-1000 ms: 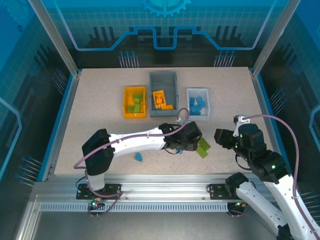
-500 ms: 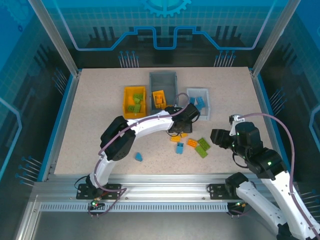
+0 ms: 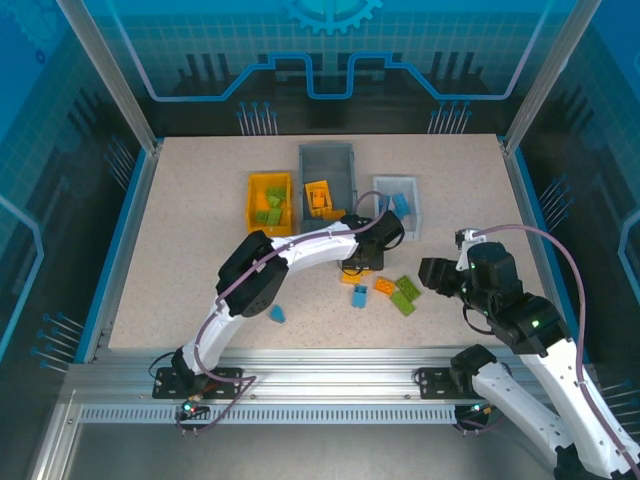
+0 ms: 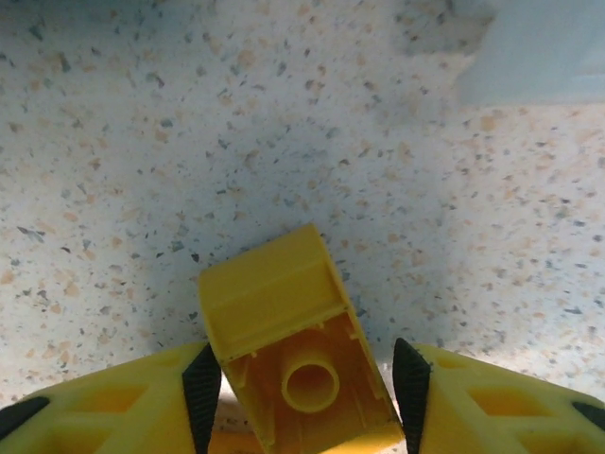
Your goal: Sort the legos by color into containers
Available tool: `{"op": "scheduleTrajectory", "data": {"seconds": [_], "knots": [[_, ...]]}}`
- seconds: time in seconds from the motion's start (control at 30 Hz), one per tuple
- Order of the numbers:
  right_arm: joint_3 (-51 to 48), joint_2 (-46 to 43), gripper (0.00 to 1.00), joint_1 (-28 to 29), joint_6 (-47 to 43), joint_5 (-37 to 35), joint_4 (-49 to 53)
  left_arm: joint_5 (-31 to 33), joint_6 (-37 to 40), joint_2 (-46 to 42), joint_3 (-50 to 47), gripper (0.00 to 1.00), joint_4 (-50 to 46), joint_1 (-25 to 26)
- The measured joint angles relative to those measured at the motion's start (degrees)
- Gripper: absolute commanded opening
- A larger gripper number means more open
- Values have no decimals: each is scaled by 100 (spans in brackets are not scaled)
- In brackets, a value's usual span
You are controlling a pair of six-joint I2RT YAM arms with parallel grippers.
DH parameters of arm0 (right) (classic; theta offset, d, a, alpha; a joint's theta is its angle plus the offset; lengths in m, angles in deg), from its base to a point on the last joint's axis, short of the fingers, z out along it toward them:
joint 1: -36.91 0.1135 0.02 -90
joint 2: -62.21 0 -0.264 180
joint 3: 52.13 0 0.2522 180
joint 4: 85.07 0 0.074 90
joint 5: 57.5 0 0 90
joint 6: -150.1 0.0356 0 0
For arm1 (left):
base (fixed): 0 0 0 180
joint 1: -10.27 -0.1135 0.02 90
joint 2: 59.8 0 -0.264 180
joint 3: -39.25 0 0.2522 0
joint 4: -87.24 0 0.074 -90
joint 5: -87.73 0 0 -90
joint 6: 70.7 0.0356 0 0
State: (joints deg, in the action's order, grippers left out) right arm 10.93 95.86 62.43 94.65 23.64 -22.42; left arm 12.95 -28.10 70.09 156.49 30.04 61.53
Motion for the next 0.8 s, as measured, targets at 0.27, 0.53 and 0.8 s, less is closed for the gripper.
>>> {"op": "scheduleTrajectory", "data": {"seconds": [0.27, 0.53, 0.8], "knots": [[-72, 13, 56, 0, 35, 24, -31, 46, 127, 68, 0, 32, 42, 0], [-101, 33, 56, 0, 39, 44, -55, 710, 407, -1276, -739, 30, 79, 39], [-175, 328, 56, 125, 37, 254, -400, 723, 938, -2636, -914, 31, 627, -802]]}}
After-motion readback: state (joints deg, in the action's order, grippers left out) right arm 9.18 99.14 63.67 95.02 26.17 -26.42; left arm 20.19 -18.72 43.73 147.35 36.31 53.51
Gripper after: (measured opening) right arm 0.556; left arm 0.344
